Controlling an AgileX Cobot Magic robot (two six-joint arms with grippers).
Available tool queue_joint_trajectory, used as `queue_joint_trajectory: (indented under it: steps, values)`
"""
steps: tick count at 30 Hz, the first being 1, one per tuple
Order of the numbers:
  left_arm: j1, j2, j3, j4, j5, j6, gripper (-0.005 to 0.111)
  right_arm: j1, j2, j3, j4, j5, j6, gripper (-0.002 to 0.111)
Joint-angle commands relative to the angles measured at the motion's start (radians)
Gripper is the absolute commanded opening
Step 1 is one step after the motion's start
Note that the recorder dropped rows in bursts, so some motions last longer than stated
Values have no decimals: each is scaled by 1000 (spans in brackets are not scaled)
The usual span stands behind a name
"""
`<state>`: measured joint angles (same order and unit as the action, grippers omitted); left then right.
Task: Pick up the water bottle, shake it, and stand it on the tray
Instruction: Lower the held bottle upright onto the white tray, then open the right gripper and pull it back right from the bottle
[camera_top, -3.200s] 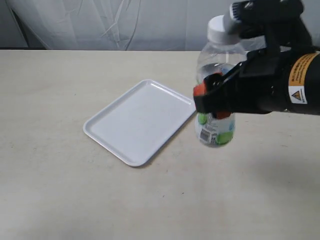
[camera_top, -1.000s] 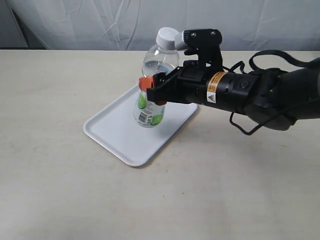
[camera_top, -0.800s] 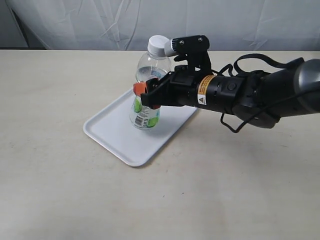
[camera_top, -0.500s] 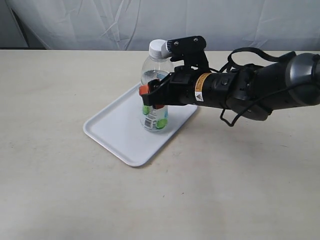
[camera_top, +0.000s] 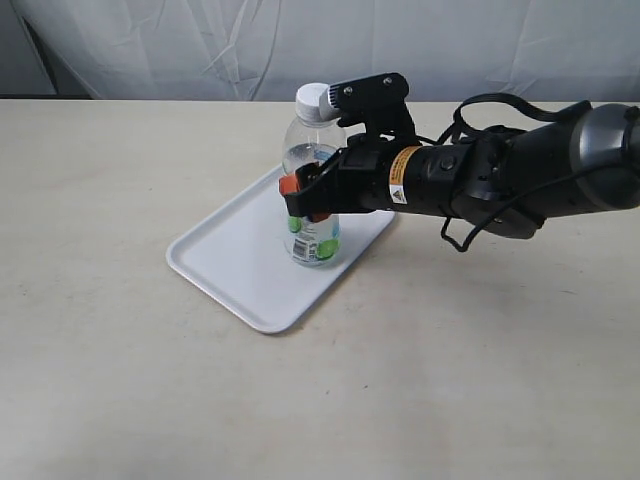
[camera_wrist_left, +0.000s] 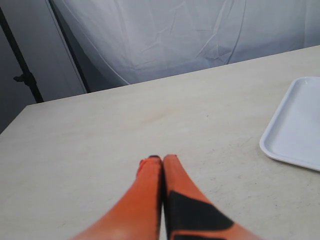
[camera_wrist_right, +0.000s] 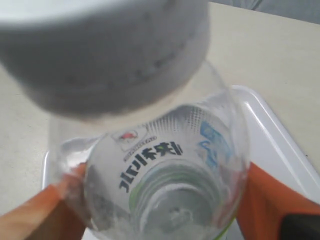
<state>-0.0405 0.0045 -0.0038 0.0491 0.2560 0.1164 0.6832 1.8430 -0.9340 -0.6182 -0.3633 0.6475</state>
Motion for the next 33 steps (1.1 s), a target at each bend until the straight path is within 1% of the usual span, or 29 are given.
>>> queue_joint_trajectory:
  steps: [1, 2, 3, 9, 15, 22, 24, 25, 26, 31, 33]
  values:
    - [0, -5, 4, -5, -9, -3, 0, -6, -3, -9, -1, -24, -1, 59]
    - [0, -5, 4, -5, -9, -3, 0, -6, -3, -9, -1, -24, -1, 64]
    - [0, -5, 4, -5, -9, -3, 0, -6, -3, -9, -1, -24, -1, 67]
    - [0, -5, 4, -5, -9, -3, 0, -6, -3, -9, 3, -32, -1, 67]
    - [0, -5, 4, -5, -9, -3, 0, -6, -5, -9, 3, -94, 8, 67]
    - [0, -5, 4, -5, -9, -3, 0, -6, -3, -9, 18, -93, 8, 67]
    - [0, -5, 4, -5, -9, -3, 0, -6, -3, -9, 25, -91, 8, 75]
    - [0, -5, 4, -5, -9, -3, 0, -6, -3, -11, 25, -78, 8, 82]
    - [0, -5, 4, -5, -9, -3, 0, -6, -3, -11, 25, -73, 8, 84]
    - [0, -5, 4, -5, -9, -3, 0, -6, -5, -11, 25, -36, 15, 84]
    - [0, -5, 4, -5, -9, -3, 0, -6, -22, -11, 25, 40, 46, 84]
